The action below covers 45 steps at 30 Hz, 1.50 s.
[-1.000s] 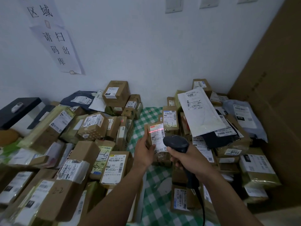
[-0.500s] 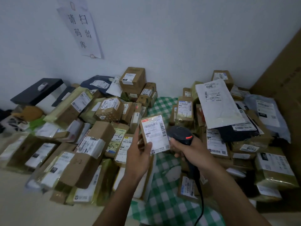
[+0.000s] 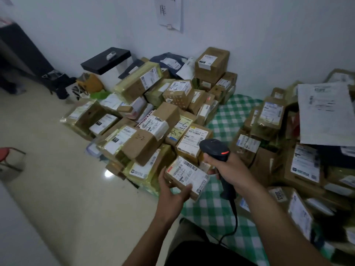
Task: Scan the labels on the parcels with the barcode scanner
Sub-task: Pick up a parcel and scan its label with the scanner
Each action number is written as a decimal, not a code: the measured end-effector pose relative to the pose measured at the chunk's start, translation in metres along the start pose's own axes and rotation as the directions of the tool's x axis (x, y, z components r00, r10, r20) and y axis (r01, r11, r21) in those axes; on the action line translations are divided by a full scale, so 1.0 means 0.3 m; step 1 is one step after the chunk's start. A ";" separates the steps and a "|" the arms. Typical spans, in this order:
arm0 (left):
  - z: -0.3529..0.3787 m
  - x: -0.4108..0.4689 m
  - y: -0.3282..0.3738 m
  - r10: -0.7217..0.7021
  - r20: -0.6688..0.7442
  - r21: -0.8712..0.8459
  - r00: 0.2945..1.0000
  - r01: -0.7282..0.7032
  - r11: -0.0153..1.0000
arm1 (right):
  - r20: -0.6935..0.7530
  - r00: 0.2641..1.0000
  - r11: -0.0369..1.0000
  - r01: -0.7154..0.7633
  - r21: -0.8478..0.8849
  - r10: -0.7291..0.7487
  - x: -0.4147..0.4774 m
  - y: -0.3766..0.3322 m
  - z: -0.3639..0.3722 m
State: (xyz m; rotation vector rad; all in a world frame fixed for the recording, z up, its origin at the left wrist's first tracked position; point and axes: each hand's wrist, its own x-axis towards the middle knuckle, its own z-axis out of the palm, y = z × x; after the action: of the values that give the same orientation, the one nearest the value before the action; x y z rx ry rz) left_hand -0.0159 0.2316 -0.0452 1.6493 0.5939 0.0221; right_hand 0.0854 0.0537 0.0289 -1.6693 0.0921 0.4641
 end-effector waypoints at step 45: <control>1.045 0.849 0.480 0.156 0.836 0.425 0.526 -0.800 0.423 | -0.560 0.812 0.965 -0.016 0.260 0.164 0.225 -0.130 -0.522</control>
State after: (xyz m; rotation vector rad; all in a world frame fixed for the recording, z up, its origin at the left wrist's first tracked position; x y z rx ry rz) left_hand 0.3655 0.0357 -0.0492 2.4646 -0.7133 -0.4651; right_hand 0.1984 -0.0776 0.0540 -1.5124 0.6609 -0.0090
